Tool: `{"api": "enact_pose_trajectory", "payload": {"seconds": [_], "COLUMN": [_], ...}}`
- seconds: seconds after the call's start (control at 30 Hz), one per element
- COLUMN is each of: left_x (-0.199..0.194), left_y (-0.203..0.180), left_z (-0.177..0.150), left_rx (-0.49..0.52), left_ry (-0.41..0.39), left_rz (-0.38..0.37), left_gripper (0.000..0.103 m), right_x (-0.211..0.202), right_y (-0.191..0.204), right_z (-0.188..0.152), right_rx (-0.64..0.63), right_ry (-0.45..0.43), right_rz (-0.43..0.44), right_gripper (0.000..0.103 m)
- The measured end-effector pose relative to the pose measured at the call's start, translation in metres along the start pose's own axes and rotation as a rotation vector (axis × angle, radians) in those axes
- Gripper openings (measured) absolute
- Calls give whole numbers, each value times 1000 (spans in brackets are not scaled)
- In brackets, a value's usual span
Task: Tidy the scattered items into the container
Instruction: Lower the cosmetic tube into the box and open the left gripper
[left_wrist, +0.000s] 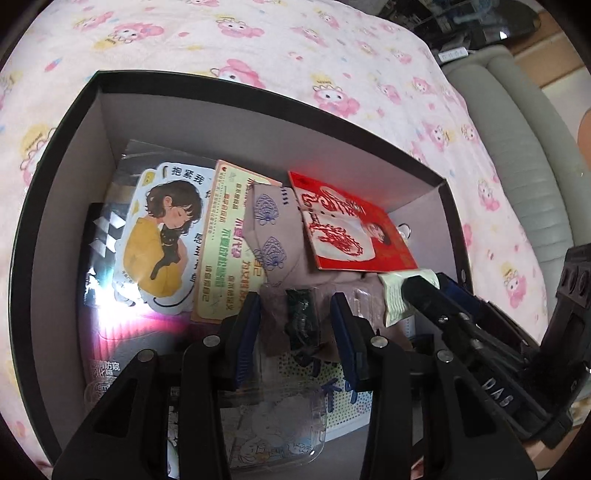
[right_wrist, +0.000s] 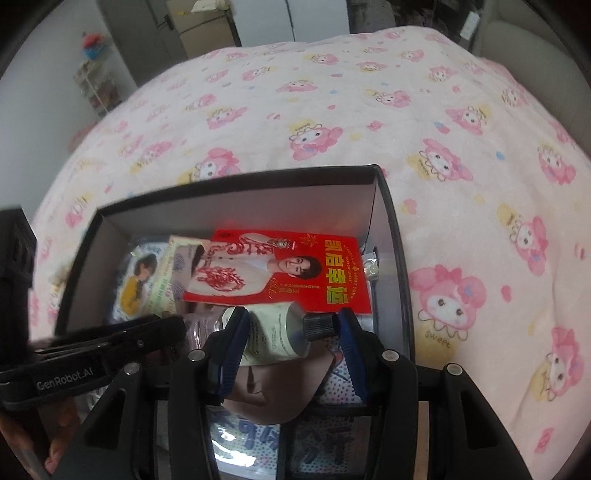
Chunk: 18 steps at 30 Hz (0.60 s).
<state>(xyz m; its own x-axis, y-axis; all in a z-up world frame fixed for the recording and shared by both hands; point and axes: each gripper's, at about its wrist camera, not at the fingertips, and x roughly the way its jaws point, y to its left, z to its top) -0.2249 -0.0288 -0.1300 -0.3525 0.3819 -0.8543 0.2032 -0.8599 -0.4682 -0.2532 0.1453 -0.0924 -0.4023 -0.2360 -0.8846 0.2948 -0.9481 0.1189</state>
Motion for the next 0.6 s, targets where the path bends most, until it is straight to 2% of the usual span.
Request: {"api": "enact_pose_trajectory", "payload": {"seconds": [0.1,0.23,0.37,0.6], "left_x": [-3,-20,-35,-26], "left_y": [1,5,3,-7], "left_z": [1,-2,-12,-21], "left_rx": [-13,-42,-9,80], "left_ry": [-14,-69,-95,-14], "left_rz": [8,-32,-7,101], "left_gripper": [39,39,39,39], "right_x": [0,-14,-30,-17], "right_y": [3,0,2,11], "right_z": [-1,-2,-4,-11], "right_rx": [-28,-24,-45,-69], "right_ry": [-3,-44,-87,23], "right_rz": [-43,-70,-91,-26], "right_gripper": [45,45,46,46]}}
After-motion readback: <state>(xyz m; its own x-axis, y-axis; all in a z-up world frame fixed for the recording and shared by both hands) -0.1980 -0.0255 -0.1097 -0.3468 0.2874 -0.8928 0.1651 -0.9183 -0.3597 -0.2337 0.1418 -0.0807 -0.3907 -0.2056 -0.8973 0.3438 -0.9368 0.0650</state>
